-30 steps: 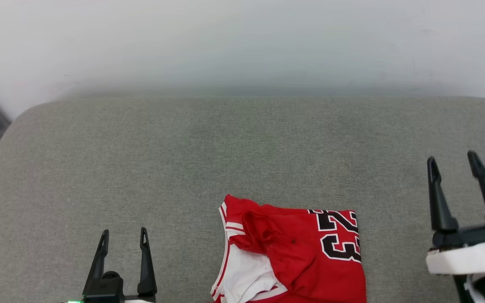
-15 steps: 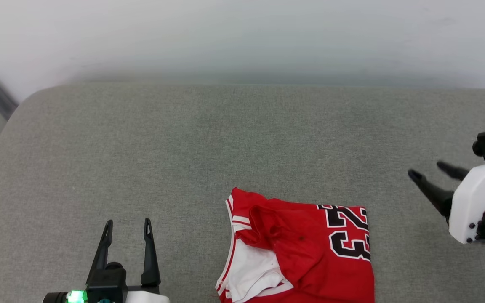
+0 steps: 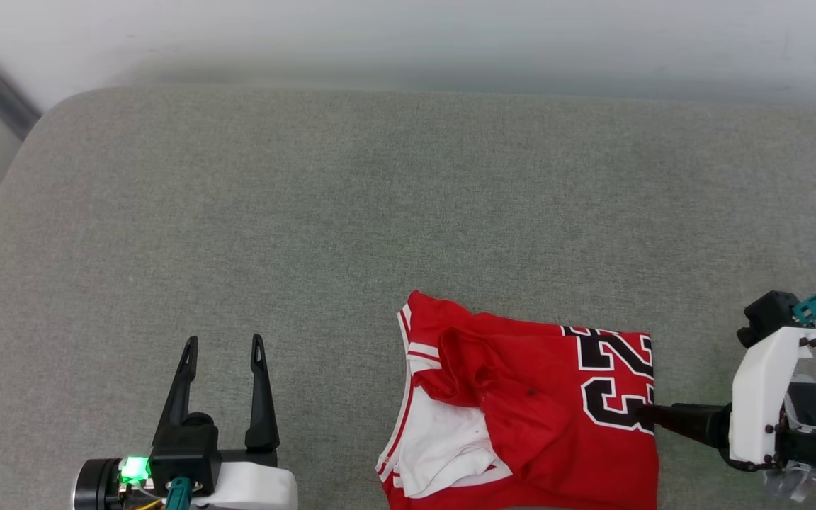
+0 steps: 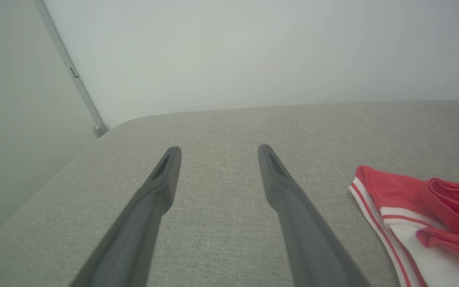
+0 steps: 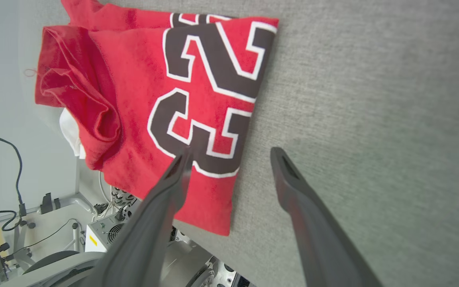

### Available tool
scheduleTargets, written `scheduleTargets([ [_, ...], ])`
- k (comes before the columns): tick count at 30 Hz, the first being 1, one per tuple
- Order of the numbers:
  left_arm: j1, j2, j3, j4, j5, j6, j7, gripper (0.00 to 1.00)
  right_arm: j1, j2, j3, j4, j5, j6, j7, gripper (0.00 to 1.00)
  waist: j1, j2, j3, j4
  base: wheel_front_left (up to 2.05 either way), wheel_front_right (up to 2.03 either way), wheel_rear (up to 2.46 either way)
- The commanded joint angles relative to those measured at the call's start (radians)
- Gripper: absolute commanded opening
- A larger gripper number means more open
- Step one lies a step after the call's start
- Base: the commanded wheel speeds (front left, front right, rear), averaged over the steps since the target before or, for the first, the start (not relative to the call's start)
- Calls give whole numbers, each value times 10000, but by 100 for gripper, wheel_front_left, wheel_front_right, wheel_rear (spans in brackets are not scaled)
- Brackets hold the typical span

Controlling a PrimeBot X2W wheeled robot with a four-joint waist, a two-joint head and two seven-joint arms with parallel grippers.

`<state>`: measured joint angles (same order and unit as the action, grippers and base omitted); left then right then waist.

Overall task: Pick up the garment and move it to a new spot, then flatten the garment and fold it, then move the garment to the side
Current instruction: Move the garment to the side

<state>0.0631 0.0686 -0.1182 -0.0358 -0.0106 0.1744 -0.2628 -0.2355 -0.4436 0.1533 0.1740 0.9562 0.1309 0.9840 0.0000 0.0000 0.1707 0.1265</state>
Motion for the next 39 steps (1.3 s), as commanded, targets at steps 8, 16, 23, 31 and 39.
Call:
scheduleTargets([
  [8,-490,-55,-131,7,-3,-81,-26,100,-83,745,658,793,155,-6,-214,100,0,0,627,371,0,0,0],
  [16,-698,-83,-141,22,15,-120,-26,100,29,1176,1705,1489,191,-13,-782,100,0,0,831,565,0,0,0],
  [23,-540,-108,-157,102,-12,-52,-25,100,-244,827,2219,1499,348,-12,-1565,0,0,0,669,544,0,0,0],
  [31,-48,-88,-174,200,69,-53,-26,100,-897,-240,2951,834,452,-4,-2496,0,0,0,-268,146,0,0,0],
  [39,333,-57,37,59,-9,17,-25,100,-1816,-1674,3841,-453,-57,-4,-3019,0,0,0,-597,-889,0,0,0],
])
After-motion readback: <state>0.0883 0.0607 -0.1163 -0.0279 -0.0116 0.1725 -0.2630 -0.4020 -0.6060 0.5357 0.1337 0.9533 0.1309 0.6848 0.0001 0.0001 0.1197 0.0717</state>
